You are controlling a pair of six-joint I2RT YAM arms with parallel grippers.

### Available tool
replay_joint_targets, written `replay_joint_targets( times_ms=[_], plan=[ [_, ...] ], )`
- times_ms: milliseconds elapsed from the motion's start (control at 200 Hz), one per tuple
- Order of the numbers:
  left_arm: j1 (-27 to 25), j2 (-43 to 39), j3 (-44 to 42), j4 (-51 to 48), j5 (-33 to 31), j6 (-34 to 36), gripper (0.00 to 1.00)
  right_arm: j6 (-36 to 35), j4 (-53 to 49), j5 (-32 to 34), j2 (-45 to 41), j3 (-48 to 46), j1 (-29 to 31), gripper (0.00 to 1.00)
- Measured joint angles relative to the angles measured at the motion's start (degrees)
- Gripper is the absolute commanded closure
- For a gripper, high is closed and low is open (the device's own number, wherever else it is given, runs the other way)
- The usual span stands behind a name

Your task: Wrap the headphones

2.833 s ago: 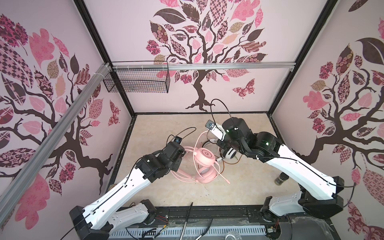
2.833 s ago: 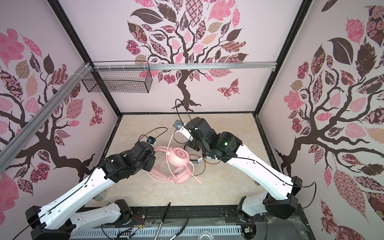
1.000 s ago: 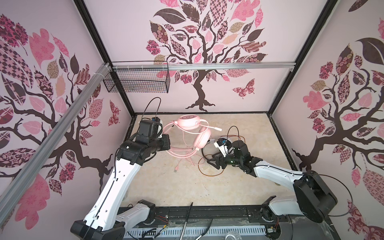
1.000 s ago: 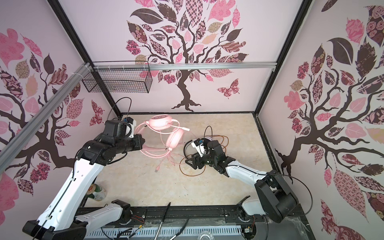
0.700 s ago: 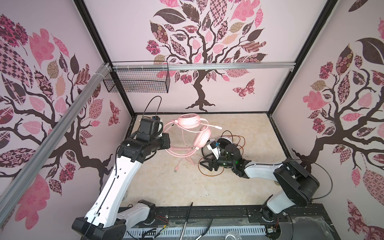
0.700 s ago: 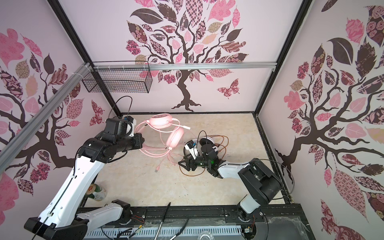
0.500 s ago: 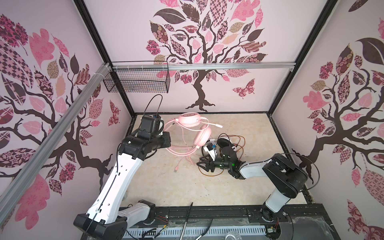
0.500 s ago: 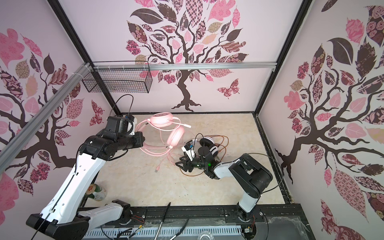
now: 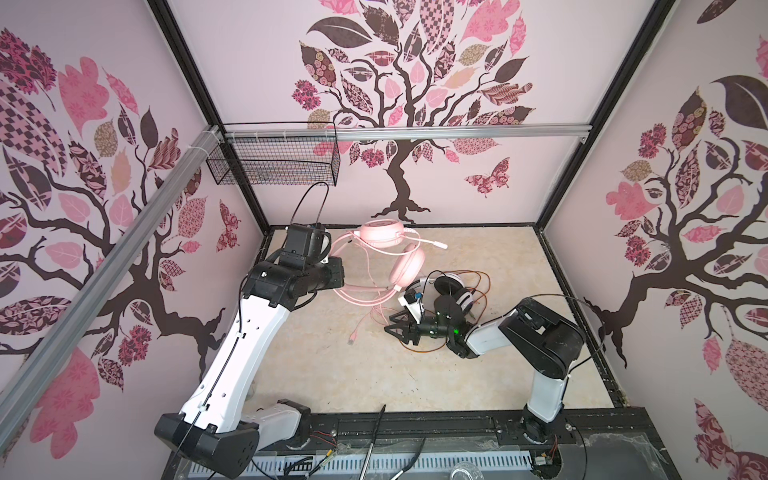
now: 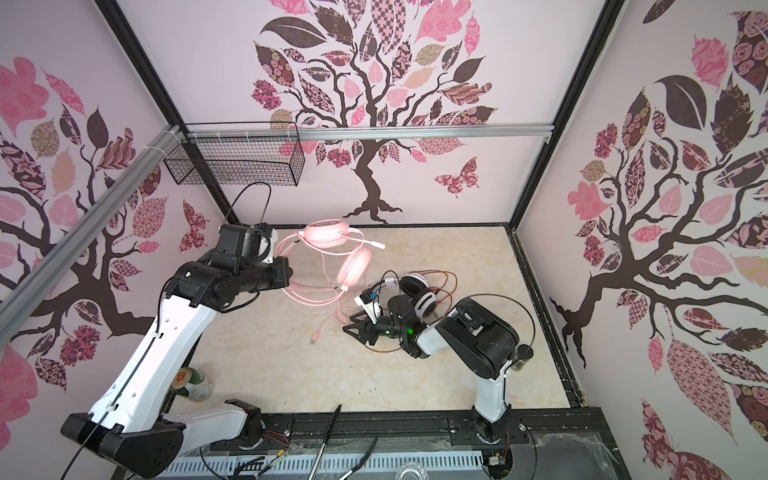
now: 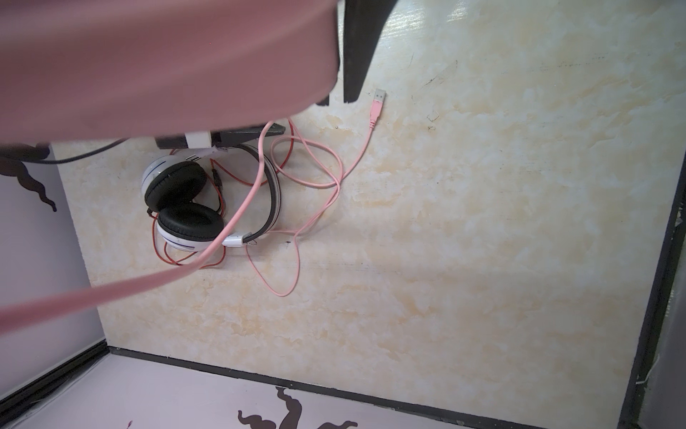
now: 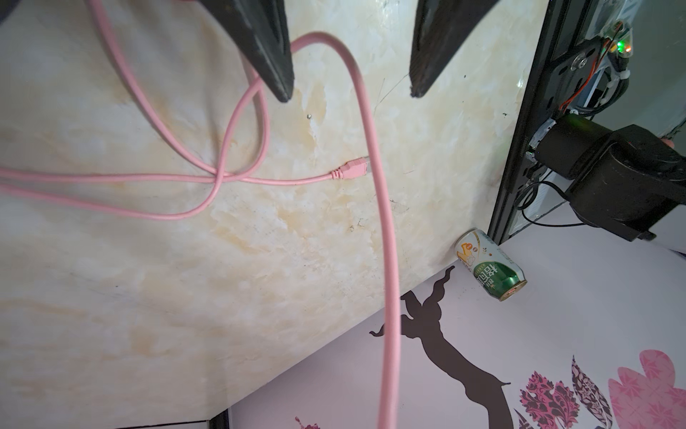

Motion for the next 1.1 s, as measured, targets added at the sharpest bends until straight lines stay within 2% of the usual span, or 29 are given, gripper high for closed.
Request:
replay_joint_targets(
  times_ms=[70,205,280,360,450,510,670,700,750,790,835,905,1100],
  plan=[
    [0.0,0.4,0.1,0.0,0.0,0.0,1.0,0.0,0.3,-0.2,1.4,1.4,0.1,0.53],
    [0.3,1.4,1.6,0.0,0.1,0.0,1.0,0.5,2.7,-0.2,2.9,1.9,0.3,0.55],
    [0.9,1.9,2.5,0.2,0.5,-0.1,1.0,1.7,5.2,-0.2,3.8,0.9,0.4,0.62],
    [1.9,2.6,3.0,0.7,1.5,-0.3,1.0,2.7,7.4,-0.3,4.2,-1.0,0.6,0.71],
    [3.5,3.4,3.0,1.5,2.7,-0.7,1.0,3.5,8.5,-0.4,4.2,-2.9,1.2,0.9],
    [4.4,3.9,3.0,2.1,3.4,-0.9,1.0,4.3,9.1,-0.5,4.0,-3.9,1.7,0.97],
    [5.5,4.3,3.0,2.8,3.4,-1.2,1.0,3.8,4.2,-0.5,-3.2,-8.4,2.8,1.0],
    [5.6,4.3,3.0,2.9,3.5,-1.2,1.0,2.9,1.9,0.0,-6.0,-8.9,3.2,0.93],
    [5.7,4.3,3.0,3.1,3.6,-1.2,1.0,1.7,-1.8,1.4,-10.5,-9.2,3.7,0.57],
    [5.7,4.3,3.0,3.2,3.8,-1.2,1.0,0.4,-4.2,3.5,-13.5,-9.0,4.0,0.44],
    [5.7,4.3,3.0,3.3,3.9,-1.3,1.0,-1.1,-6.6,5.8,-15.5,-8.4,4.2,0.4],
    [5.8,4.3,3.0,3.4,4.1,-1.6,1.0,-3.1,-9.8,9.0,-15.3,-6.2,4.5,0.39],
    [5.8,3.9,3.0,3.4,4.3,-1.9,1.0,-5.3,-16.6,15.3,-7.5,1.3,4.5,0.4]
  ],
)
